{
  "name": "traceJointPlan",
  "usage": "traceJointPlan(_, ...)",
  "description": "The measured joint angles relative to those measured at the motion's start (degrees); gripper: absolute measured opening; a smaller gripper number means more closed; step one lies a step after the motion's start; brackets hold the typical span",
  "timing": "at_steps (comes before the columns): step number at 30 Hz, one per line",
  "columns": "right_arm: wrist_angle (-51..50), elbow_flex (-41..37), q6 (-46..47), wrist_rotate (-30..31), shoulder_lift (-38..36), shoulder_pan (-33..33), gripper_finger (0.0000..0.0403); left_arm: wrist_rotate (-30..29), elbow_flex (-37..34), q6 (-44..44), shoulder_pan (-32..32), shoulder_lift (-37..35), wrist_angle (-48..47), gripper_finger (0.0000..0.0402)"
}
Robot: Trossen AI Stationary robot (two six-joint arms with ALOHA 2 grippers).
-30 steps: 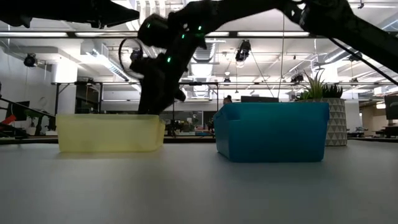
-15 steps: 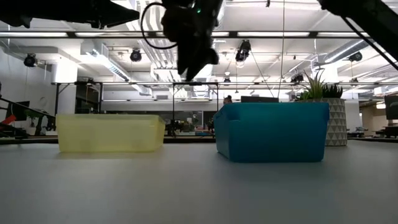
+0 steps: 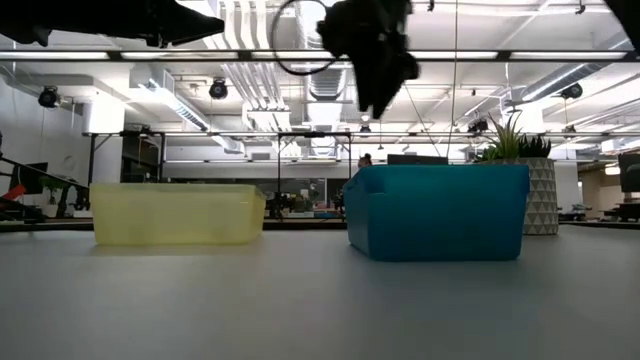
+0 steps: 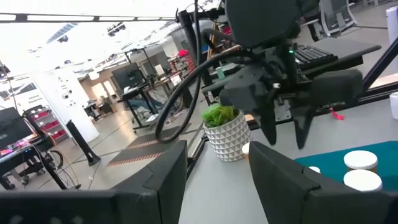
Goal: Pick and place medicine bottles into bin by pill shape (circle, oval)
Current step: Put the orange tablet bottle into the blue bin
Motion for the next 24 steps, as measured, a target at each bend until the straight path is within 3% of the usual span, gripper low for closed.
traceJointPlan(14,6.4,-27.1,18.4,1.9,-20.3,-3.7,0.0201,0.0,0.0,0.0,0.0,0.0,0.2,0.0157)
traceJointPlan(24,7.5,-38.9,24.5,13.2,-28.0,-5.3,0.0201,0.0,0.0,0.0,0.0,0.0,0.3,0.0157)
